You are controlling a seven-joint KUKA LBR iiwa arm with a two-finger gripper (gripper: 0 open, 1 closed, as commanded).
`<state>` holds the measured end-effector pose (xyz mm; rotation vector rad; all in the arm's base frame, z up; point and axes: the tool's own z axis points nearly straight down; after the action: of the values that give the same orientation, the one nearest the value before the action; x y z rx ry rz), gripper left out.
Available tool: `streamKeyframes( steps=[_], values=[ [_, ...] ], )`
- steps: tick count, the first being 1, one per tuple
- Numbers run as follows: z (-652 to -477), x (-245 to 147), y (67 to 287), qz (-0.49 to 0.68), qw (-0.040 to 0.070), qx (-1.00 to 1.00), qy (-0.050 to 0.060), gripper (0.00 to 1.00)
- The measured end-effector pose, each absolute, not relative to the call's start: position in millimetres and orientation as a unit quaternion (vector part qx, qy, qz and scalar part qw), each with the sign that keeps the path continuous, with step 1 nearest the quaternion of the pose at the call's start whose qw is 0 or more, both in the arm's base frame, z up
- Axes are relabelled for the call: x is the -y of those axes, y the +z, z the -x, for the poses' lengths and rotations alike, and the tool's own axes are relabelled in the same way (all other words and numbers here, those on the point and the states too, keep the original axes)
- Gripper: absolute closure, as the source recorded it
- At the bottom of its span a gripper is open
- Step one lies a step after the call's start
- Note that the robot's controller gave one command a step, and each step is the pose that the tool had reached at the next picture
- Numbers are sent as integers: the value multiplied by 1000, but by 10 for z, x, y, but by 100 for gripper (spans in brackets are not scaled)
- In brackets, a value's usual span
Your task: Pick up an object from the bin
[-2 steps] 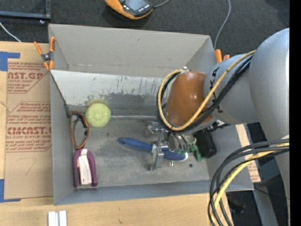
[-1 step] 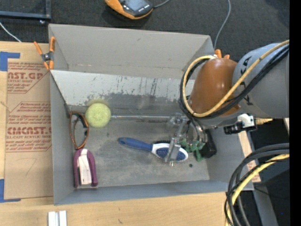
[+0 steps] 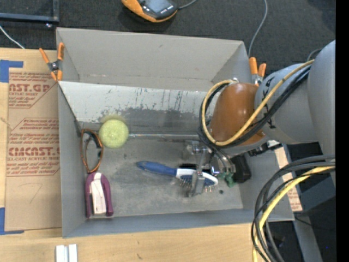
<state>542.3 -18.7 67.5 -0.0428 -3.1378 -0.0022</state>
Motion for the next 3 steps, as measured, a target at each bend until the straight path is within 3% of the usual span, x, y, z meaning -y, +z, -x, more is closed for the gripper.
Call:
streamKeyframes(
  steps=[1, 3],
  values=[
    [-5313, 280, 695, 169, -3, 986, -2, 100],
    [-5307, 278, 721, 169, -2, 986, -2, 100]
  ],
)
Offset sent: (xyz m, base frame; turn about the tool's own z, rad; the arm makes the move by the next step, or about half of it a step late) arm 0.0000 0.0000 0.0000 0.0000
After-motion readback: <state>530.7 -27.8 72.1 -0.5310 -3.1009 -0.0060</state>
